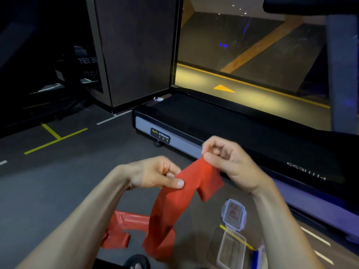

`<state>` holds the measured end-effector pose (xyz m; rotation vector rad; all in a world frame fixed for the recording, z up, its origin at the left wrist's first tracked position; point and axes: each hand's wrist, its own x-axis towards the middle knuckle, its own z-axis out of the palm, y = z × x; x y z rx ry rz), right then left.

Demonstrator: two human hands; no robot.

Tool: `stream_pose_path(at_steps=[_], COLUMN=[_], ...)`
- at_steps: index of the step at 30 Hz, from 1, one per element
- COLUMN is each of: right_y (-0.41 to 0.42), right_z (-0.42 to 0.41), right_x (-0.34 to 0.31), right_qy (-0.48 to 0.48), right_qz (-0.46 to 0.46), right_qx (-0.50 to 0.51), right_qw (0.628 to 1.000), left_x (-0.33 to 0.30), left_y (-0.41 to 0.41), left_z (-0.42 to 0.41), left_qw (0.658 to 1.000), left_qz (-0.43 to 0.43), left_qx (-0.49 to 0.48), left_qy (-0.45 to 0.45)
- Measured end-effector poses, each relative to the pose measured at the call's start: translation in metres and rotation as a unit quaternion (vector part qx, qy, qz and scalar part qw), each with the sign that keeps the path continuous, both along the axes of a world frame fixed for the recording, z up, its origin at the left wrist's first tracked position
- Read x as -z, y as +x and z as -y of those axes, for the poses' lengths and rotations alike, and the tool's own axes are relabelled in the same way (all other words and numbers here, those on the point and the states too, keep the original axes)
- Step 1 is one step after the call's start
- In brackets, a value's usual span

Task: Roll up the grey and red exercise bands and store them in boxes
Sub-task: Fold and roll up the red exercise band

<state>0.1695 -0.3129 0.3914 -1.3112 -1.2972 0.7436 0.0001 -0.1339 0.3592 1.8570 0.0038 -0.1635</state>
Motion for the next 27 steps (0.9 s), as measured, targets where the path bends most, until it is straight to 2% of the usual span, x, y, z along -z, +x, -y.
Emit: stream_pose_path(at_steps=[4,7,13,21,27], right_y=[0.016,0.019,0.025,0.027,0.031], right_z=[0.008,0.009,0.01,0.018,0.019], right_x=[0.002,0.004,0.005,0.006,0.009], right_qy=[0.049,0.064,0.081,0.088,0.086], right_qz=[-0.166,-0.219,-0.222,-0.249,-0.235], right_qx=[0.034,0.033,0.041,0.049,0.059], right_qw=[0.984,0.973,0.971,0.963,0.966], left_x=[0.0,0.001,0.003,0.0,-0.001], left_y=[0.003,0.007,0.012,0.011,0.012], left_z=[0.004,0.009,0.013,0.017,0.02], left_qw=[1.0,0.999,0.996,0.995,0.994], left_qz=[0.003,0.003,0.025,0.026,0.024], left_qx=[-0.014,-0.041,-0.083,-0.091,-0.107], left_qy=[0.024,0.016,-0.017,0.003,0.001])
